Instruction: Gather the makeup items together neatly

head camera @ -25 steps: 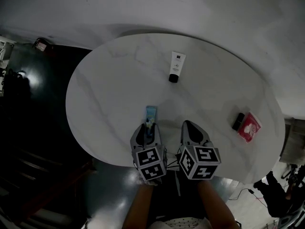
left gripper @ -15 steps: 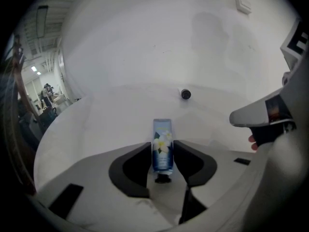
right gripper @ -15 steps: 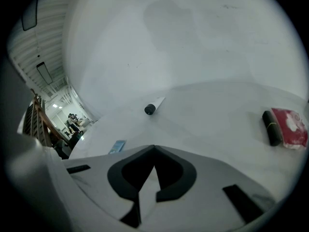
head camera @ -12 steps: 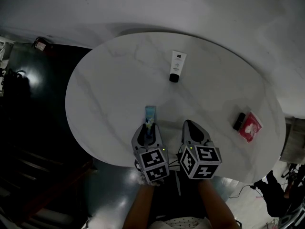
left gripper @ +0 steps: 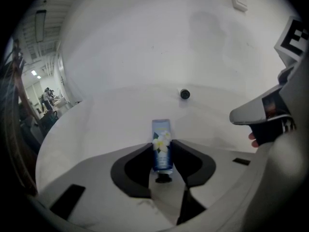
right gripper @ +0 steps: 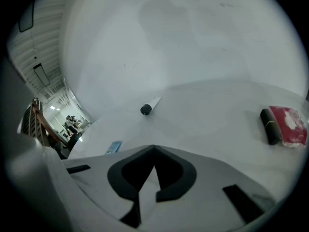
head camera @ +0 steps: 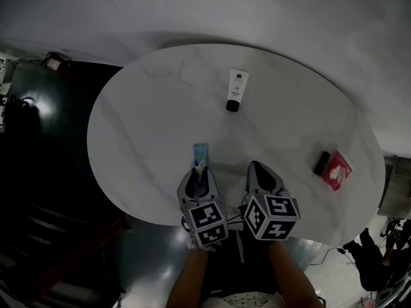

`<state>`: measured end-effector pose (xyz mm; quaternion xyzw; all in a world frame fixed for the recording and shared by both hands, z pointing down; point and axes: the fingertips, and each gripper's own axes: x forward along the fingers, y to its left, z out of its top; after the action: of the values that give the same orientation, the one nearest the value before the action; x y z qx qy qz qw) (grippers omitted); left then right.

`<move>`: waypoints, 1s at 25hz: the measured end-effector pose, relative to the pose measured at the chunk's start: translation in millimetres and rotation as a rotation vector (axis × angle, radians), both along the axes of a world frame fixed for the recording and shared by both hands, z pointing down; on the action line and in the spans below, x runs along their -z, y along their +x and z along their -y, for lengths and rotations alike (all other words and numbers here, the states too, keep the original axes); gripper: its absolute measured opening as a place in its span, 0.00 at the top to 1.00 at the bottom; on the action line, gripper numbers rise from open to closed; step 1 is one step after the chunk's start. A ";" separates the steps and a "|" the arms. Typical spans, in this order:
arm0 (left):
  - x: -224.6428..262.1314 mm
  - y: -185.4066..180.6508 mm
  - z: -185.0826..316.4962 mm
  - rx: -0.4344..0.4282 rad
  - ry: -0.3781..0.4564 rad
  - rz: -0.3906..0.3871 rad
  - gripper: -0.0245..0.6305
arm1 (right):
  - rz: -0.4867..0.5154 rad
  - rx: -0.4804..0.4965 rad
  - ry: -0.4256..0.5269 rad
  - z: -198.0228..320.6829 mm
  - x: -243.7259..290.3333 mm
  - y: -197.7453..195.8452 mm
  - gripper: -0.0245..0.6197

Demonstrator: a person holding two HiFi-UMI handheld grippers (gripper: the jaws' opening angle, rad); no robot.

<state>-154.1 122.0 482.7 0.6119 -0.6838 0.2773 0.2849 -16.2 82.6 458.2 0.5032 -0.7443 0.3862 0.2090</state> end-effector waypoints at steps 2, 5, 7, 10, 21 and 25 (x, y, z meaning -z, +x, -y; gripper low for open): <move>1.0 0.5 0.0 0.004 0.001 -0.008 0.70 | 0.001 -0.004 -0.003 -0.2 -0.1 1.3 0.97; 3.9 4.7 1.2 -0.008 0.006 -0.009 0.71 | 0.001 -0.011 -0.006 0.5 -0.9 2.7 0.97; 8.2 7.7 2.7 -0.023 0.015 0.001 0.71 | 0.003 -0.016 -0.009 1.3 -1.6 2.5 0.97; 14.9 12.8 6.5 -0.037 0.028 0.001 0.71 | 0.006 -0.020 -0.009 2.4 -1.3 2.7 0.97; 43.5 33.6 42.1 -0.108 0.082 -0.038 0.71 | -0.005 -0.086 -0.015 9.7 -1.0 18.5 0.97; 51.1 44.7 59.9 -0.153 0.092 -0.049 0.71 | -0.014 -0.143 -0.018 16.4 -0.2 30.6 0.97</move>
<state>-109.5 62.1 431.6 0.6814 -0.6399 0.2515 0.2509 14.4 66.2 458.5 0.5557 -0.7016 0.4033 0.1907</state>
